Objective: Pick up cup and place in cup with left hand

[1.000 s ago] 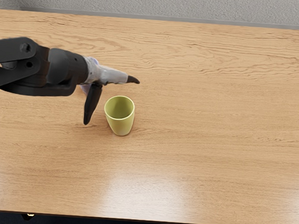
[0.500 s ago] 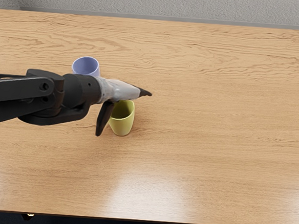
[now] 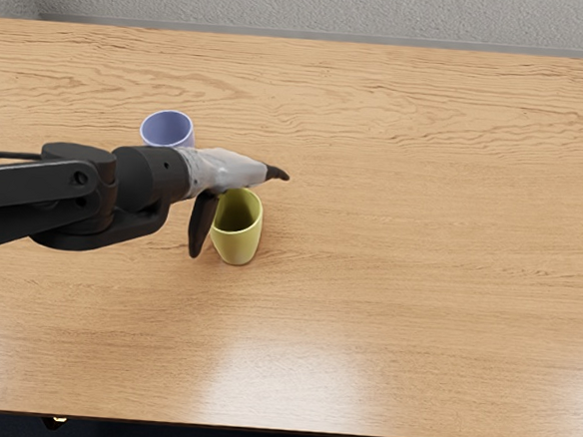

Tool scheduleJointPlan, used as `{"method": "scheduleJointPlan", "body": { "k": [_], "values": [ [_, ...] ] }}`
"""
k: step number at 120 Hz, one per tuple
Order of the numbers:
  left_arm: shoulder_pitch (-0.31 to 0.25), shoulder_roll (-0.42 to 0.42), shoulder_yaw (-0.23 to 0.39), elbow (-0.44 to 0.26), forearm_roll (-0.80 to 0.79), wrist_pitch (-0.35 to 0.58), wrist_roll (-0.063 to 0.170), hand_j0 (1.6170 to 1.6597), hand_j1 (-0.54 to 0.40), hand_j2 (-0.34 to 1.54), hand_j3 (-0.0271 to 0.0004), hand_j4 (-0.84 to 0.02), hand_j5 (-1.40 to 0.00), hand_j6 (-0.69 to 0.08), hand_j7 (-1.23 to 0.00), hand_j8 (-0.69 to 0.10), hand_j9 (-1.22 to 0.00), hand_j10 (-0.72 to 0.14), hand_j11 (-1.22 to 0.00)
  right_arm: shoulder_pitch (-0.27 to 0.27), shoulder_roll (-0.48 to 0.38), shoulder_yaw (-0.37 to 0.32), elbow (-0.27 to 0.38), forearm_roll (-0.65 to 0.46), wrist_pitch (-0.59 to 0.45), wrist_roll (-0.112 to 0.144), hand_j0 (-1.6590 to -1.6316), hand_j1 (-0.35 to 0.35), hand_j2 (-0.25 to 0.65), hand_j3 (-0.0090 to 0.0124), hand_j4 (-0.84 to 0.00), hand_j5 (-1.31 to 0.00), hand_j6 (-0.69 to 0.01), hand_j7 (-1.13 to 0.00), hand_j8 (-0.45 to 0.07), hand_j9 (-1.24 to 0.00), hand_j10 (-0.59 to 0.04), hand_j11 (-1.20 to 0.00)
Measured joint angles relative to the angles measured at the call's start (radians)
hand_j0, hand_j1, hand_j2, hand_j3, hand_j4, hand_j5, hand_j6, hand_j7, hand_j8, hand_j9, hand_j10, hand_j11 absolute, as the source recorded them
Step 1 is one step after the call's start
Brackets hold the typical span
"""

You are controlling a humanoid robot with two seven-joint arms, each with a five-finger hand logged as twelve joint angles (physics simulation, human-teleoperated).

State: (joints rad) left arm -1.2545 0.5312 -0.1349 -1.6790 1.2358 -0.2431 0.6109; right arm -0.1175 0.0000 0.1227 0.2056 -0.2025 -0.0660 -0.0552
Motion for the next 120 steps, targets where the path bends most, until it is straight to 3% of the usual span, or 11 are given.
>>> {"method": "scheduleJointPlan", "body": {
  "k": [120],
  "values": [
    [0.032, -0.003, 0.002, 0.011, 0.026, 0.012, 0.0, 1.658, 0.055, 0.05, 0.0, -0.248, -0.32, -0.249, -0.32, -0.249, -0.32, -0.248, -0.32, -0.007, 0.0, 0.001, -0.002, 0.0, 0.0, 0.0, -1.6581, -0.32, -0.005, 0.0, -0.024, -0.03, -0.024, -0.03, -0.024, -0.03, -0.024, -0.03]
  ]
}}
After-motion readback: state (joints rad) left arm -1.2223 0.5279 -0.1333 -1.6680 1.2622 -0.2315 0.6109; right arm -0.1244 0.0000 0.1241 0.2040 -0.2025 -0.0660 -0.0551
